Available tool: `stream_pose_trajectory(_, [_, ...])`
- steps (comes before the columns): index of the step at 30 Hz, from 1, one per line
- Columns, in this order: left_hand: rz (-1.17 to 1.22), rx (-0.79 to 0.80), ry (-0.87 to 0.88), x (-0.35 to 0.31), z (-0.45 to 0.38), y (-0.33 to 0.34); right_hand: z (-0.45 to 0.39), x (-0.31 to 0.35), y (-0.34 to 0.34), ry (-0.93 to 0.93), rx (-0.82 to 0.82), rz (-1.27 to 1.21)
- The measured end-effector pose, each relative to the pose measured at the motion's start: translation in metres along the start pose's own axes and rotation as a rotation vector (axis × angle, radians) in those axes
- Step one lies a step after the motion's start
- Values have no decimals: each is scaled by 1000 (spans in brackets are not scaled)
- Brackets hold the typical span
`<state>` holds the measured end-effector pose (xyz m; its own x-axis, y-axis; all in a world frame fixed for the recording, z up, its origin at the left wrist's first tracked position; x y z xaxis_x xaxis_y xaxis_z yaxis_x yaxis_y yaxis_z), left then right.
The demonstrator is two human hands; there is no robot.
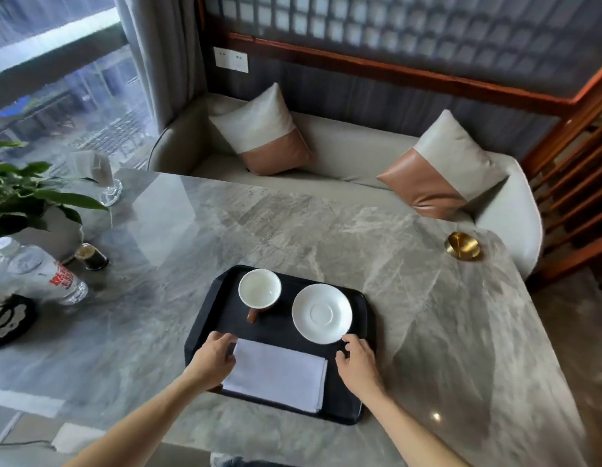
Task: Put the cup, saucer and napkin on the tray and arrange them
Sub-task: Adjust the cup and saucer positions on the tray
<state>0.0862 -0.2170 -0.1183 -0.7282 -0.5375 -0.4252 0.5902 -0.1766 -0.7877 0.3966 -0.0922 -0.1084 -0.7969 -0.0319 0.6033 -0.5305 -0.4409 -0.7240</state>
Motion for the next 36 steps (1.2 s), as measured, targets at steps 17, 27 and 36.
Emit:
stream_pose_trajectory(17, [155,86,130,17,11,12,77,12,80,123,-139,-17])
stream_pose_trajectory(27, [317,15,50,27,21,24,76,16,76,30,-161,-36])
stream_pose_trajectory(36, [317,-25,44,26,29,27,76,19,79,27,-91,119])
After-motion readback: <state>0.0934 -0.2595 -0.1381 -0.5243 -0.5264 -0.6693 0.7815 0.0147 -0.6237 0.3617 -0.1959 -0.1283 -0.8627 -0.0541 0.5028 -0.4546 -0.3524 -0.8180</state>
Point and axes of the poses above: each hand's wrist, its own z-axis away from the middle knuckle, its own y-axis out of the palm, x = y × z, the point moved 6 cm from there along -z, towards the middle knuckle, and after that the axes turned 1 degree about -y, right-handed, at the moved point
